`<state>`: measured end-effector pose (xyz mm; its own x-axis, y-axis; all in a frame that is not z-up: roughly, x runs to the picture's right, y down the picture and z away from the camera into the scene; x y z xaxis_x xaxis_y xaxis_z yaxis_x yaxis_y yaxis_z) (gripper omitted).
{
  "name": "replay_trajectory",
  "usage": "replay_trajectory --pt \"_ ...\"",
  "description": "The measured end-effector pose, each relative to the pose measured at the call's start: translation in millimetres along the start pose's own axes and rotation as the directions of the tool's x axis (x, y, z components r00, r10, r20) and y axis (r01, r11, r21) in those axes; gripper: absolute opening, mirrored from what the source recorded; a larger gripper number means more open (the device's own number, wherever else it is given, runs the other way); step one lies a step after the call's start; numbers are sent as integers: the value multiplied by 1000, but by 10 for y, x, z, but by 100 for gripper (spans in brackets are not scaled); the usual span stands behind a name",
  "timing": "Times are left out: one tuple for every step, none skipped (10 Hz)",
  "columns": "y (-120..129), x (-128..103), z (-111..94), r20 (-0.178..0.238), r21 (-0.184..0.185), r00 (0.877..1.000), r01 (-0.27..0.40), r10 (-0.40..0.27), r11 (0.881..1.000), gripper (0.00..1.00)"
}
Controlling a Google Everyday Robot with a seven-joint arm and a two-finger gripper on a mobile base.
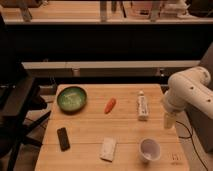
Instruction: Place the pepper on the white sponge
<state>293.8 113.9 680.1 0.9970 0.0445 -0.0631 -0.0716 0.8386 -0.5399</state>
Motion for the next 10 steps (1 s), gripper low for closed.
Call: replay_trajectory --pt "0 0 0 0 0 1000 0 0 1000 80" --pt "0 0 0 0 0 1000 0 0 1000 80" --pt "0 0 0 0 0 1000 0 0 1000 80" --pt "0 0 0 0 0 1000 0 0 1000 80" --pt "0 0 0 0 0 1000 0 0 1000 80" --pt "0 0 0 0 0 1000 0 0 1000 80" --pt "0 0 0 0 0 1000 0 0 1000 80" --pt "-2 1 5 -3 2 1000 2 -2 1000 80" --pt "-38 -32 12 -16 12 1000 19 -18 1000 80" --pt "-127 -225 29 -27 26 998 59 -58 998 80"
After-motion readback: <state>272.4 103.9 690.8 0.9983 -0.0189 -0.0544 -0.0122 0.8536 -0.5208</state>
